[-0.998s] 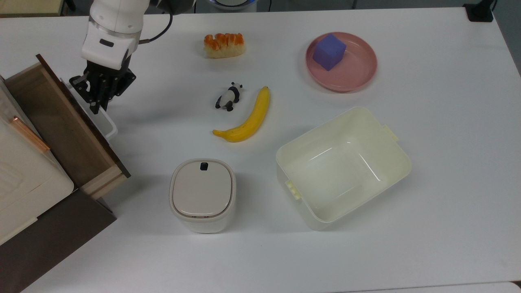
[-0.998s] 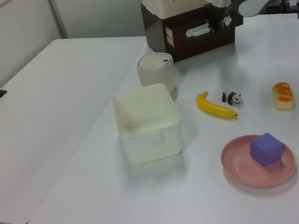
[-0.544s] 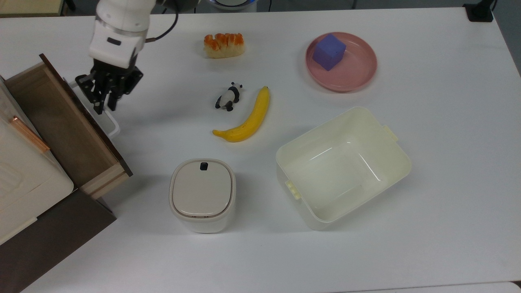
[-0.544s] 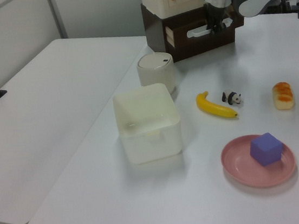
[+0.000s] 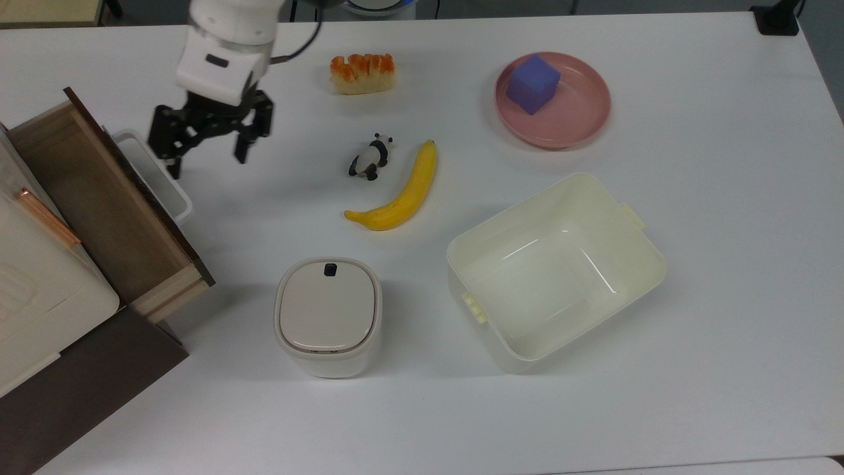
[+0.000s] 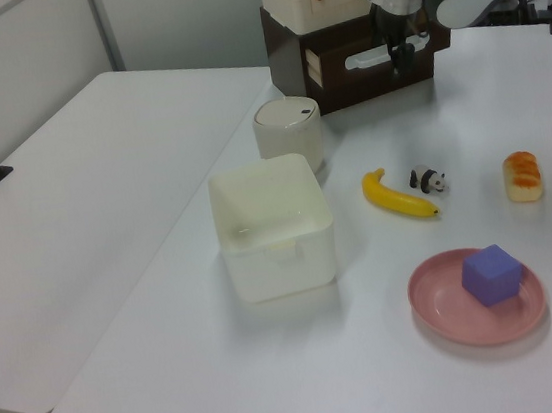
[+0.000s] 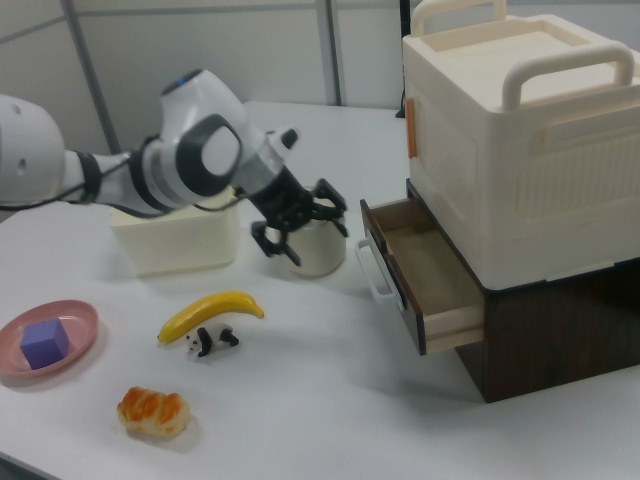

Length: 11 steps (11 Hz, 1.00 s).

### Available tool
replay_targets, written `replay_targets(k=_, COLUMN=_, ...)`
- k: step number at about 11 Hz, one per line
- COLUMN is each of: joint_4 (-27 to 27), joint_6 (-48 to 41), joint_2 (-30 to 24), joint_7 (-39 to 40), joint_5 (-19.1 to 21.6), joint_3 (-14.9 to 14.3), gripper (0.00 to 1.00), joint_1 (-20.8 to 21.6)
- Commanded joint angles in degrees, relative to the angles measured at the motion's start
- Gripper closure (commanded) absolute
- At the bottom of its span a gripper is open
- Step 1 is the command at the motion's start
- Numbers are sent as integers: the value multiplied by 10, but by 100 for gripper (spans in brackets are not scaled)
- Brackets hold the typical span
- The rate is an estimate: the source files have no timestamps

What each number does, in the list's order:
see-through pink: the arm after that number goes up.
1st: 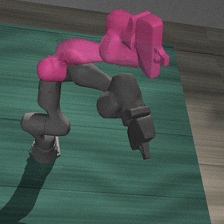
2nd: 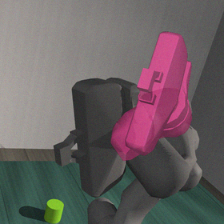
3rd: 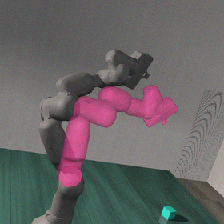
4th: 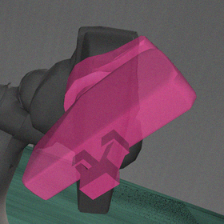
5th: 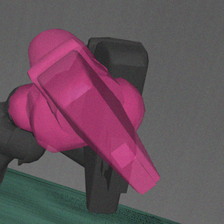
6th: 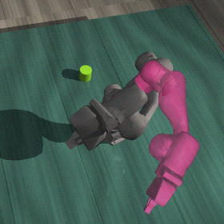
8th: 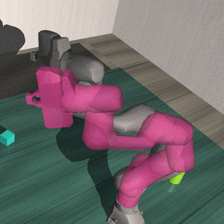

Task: Slide open the drawer

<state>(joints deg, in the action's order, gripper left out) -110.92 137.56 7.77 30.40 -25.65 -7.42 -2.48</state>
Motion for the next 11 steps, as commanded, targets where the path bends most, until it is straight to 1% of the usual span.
replay_targets(k=1, joint_4=39, joint_6=-125, joint_2=-28, joint_7=-83, joint_5=87, joint_3=-3, gripper=0, joint_1=51)
replay_targets(k=2, joint_4=62, joint_6=-177, joint_2=-34, joint_7=-97, joint_5=131, joint_3=-4, gripper=0, joint_1=57)
replay_targets(k=3, joint_4=93, joint_6=-231, joint_2=-38, joint_7=-134, joint_5=171, joint_3=-4, gripper=0, joint_1=62)
replay_targets(k=4, joint_4=115, joint_6=-271, joint_2=-41, joint_7=-182, joint_5=184, joint_3=-4, gripper=0, joint_1=70)
replay_targets(k=6, joint_4=150, joint_6=-345, joint_2=-45, joint_7=-266, joint_5=188, joint_3=-3, gripper=0, joint_1=83)
replay_targets(k=8, joint_4=176, joint_6=-396, joint_2=-47, joint_7=-305, joint_5=195, joint_3=-1, gripper=0, joint_1=83)
replay_targets(k=10, joint_4=175, joint_6=-406, joint_2=-64, joint_7=-336, joint_5=224, joint_3=-2, gripper=0, joint_1=81)
replay_targets(k=11, joint_4=176, joint_6=-424, joint_2=-68, joint_7=-337, joint_5=225, joint_3=-3, gripper=0, joint_1=79)
